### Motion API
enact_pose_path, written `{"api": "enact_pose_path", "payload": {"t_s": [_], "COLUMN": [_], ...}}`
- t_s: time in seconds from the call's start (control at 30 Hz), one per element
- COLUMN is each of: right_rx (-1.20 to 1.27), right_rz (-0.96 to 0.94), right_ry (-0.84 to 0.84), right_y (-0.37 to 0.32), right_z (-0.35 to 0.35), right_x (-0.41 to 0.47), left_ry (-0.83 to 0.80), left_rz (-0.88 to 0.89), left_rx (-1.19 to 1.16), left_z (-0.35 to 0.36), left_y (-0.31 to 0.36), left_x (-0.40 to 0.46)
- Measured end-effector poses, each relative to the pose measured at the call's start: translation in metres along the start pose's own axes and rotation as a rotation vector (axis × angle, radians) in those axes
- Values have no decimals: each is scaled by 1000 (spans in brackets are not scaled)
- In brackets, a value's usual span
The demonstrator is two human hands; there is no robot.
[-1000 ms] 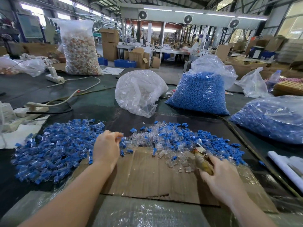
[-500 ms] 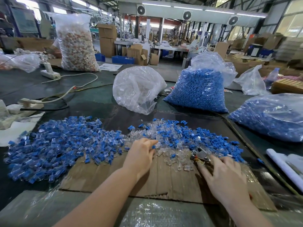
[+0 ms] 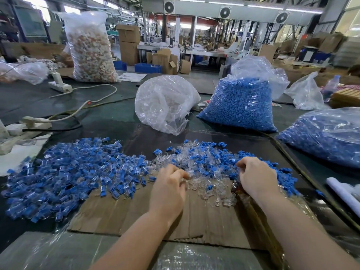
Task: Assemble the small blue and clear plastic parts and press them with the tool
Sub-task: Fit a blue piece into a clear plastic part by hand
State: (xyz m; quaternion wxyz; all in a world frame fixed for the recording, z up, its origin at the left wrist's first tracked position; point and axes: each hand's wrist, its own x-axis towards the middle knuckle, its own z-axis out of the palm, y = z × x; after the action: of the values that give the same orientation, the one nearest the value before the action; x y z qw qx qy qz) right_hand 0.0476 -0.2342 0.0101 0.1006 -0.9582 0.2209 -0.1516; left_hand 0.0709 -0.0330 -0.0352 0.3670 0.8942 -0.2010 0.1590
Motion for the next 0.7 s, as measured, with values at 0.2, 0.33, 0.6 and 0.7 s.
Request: {"api": "enact_pose_path", "payload": {"t_s": [0.2,0.33,0.6,0.7], "right_rx": [-68,-93,-6,159], "right_rz": [63,50,-58,-156], "right_ry": [-192,-213,-127,-29], "right_y": [-6,-9,-10,-16], "right_z": [-2,2,-1,-6], "right_x": [18,21,12,-3], "left_ry": [-217,-251,-177,-164], "left_rz": [84,53,28,23], "left_rx": [-118,-104,-203,-200], "left_z": [14,17,16,16], "left_y": [23,22,18,17], "left_x": [-3,-2,-6,-7]}}
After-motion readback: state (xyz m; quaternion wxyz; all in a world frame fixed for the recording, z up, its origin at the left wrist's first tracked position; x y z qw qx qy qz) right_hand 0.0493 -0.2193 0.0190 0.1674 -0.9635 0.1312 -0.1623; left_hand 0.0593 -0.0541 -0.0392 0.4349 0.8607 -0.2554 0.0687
